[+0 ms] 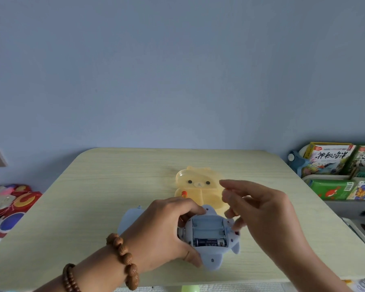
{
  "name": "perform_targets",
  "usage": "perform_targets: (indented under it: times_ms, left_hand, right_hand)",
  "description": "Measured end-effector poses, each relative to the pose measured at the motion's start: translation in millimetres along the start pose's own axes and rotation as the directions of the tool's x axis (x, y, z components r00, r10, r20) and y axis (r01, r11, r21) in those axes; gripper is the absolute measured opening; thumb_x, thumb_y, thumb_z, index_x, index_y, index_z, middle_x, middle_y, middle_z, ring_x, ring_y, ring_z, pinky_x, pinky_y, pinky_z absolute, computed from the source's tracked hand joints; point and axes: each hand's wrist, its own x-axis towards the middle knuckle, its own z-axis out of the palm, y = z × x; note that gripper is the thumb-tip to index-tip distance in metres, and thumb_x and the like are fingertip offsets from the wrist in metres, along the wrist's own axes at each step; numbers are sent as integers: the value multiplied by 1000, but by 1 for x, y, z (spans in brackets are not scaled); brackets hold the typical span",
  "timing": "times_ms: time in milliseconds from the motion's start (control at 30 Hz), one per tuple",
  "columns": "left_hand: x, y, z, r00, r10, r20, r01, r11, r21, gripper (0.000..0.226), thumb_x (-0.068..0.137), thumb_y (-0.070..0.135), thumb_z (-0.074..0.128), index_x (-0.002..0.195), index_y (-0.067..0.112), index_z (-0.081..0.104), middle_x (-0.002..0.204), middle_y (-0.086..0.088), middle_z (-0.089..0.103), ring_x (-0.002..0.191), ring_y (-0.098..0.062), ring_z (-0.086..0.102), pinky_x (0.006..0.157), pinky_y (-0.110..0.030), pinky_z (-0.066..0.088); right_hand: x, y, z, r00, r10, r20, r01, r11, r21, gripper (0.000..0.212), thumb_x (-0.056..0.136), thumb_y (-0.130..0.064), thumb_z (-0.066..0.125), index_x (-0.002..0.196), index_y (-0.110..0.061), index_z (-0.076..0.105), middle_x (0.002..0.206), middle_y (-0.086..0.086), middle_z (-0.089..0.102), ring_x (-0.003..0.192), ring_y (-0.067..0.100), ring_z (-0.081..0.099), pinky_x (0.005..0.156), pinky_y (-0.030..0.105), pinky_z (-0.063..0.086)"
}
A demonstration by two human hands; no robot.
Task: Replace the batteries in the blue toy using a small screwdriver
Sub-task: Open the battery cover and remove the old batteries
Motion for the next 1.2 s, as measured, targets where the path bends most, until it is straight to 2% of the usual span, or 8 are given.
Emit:
perform_targets:
  times_ms: [100,200,467,633,933,1033,1133,1200]
  left_hand:
    - [0,0,-1,1000,-6,4,6,1000,6,81,45,45,97,119,40,64,106,28,65,97,9,60,81,-8,49]
    - [0,0,-1,1000,-8,8,7,1000,14,82,46,46,96,121,41,62,109,28,64,98,9,59,83,-8,49]
    - [-1,1,-2,1000,-6,3,6,1000,13,78,48,46,97,118,42,63,108,29,63,98,12,58,82,-7,47]
    - [-2,2,-3,1000,-8,18,8,1000,7,79,48,49,96,120,44,62,110,29,63,100,13,57,85,-8,48]
    - [-4,0,-2,1000,3,15,-4,1000,17,82,49,52,94,123,43,61,112,30,61,101,16,54,81,-2,43]
    - [-4,2,-2,1000,11,14,-11,1000,26,83,49,53,94,124,44,60,111,32,60,101,15,54,82,-3,44]
    - [-4,3,-2,1000,3,11,-3,1000,23,81,47,48,96,121,43,62,103,32,61,97,15,56,79,-3,44]
    - [-5,3,-3,1000,-8,8,8,1000,19,81,46,45,97,120,42,64,103,31,63,96,13,58,79,-5,46]
  right_hand:
    - [7,-1,-5,994,54,92,-52,998,-21,41,78,-21,84,115,-36,73,88,-7,80,70,14,78,75,40,64]
    - [13,-2,-8,985,63,162,-48,994,-99,60,73,-9,88,125,-33,68,95,-10,79,80,6,78,81,33,63]
    - [49,-9,7,967,-58,249,144,927,-345,50,61,-45,92,106,-40,70,80,-15,75,69,-5,70,64,12,53]
    - [79,1,28,913,-15,408,223,855,-468,56,61,-52,90,111,-37,72,87,-12,63,70,4,55,64,20,45]
    - [92,12,37,820,45,570,322,787,-526,58,70,-48,86,123,-33,69,88,-17,61,69,0,52,59,12,38]
    - [92,7,32,825,55,562,287,815,-503,58,72,-52,83,124,-35,68,89,-16,62,71,2,54,63,14,42]
    - [78,0,14,899,-52,435,263,859,-440,47,79,-59,73,119,-36,69,89,-14,67,77,2,61,68,17,47]
    - [54,1,-2,893,-124,433,297,885,-359,53,76,-68,68,120,-39,67,96,-16,69,86,1,65,70,18,50]
